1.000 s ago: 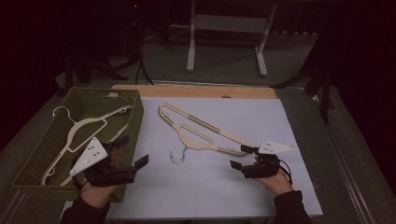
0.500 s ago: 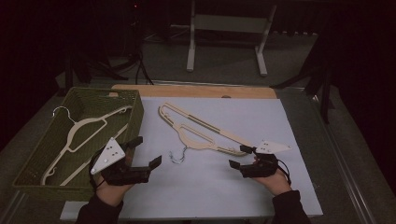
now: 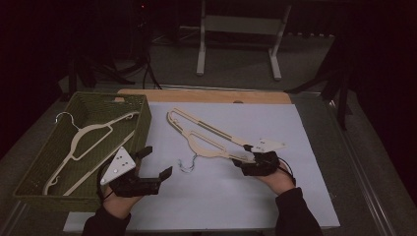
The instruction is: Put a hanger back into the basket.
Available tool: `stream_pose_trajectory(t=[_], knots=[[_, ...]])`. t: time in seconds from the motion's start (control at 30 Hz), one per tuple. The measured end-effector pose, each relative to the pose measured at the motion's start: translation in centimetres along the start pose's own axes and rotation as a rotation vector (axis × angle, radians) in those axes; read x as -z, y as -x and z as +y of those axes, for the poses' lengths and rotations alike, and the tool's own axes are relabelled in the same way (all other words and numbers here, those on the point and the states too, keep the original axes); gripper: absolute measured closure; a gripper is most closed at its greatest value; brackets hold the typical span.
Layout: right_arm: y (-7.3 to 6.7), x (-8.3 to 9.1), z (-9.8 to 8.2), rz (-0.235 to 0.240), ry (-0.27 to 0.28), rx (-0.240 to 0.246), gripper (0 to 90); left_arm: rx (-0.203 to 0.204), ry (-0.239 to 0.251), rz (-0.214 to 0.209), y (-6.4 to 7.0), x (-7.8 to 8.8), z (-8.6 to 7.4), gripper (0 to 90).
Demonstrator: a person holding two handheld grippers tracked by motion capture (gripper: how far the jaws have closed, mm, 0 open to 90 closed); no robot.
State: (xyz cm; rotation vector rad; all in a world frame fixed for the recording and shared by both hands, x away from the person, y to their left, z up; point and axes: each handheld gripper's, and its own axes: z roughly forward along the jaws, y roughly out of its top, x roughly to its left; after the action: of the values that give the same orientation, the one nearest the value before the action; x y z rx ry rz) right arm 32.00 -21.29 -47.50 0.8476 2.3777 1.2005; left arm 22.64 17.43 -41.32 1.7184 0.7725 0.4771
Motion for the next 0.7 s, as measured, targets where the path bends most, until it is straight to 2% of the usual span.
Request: stream_pose_trajectory(t=[0.13,0.37,0.5,0.7], knots=[[-0.1,-1.7,1.3,0.012,-0.043,0.05,31.7,0.0,-0.007,-0.01,0.2,-0.2,-0.1,12.1],[0.6,-4.8,2.6,0.07,-0.103,0.078,33.0,-0.005,-0.011,-0.022,0.4,-0.3,-0.1,12.1],[1.0,-6.3,2.8,0.099,-0.16,0.11,34.5,-0.008,-0.015,-0.026,0.5,-0.4,-0.1,12.1],[1.2,-8.0,2.5,0.108,-0.22,0.154,37.0,-0.005,-0.019,-0.031,0.4,-0.5,-0.2,12.1]])
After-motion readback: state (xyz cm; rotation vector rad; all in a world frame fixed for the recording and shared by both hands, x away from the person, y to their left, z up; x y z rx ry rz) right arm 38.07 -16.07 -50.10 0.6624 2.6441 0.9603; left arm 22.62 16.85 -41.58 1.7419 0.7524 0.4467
